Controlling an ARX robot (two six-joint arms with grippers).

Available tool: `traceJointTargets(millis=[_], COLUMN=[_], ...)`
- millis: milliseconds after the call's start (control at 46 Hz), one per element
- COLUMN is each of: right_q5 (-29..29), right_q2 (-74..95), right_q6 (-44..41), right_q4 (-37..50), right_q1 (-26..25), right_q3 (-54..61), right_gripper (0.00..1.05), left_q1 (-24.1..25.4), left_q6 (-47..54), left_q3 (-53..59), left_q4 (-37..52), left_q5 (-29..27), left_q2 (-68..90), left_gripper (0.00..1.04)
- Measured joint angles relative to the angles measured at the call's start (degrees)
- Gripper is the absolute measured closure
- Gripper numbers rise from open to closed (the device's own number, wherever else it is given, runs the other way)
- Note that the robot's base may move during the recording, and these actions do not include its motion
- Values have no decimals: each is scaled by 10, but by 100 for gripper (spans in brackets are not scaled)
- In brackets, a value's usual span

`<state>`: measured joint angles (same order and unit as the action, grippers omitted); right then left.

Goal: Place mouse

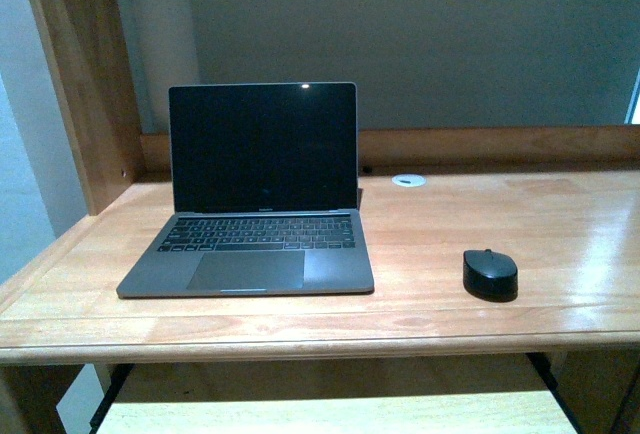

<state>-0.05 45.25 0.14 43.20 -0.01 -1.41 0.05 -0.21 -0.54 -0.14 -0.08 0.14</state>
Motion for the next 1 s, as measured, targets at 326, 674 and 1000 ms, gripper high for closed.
traceJointTargets(millis=[326, 674, 1000], right_q5=[0, 0, 0], right_q2=[-126, -240, -318], right_q6=[0, 0, 0], right_q4=[-111, -219, -297], right_q1=[0, 0, 0], right_q3=[5, 5, 5], right_gripper=[103, 103, 103], left_q1=[0, 0, 0], left_q6=[0, 0, 0], left_q3=[0, 0, 0], left_q4=[0, 0, 0], left_q5=[0, 0, 0], left_q2=[0, 0, 0], left_gripper=[7, 7, 7])
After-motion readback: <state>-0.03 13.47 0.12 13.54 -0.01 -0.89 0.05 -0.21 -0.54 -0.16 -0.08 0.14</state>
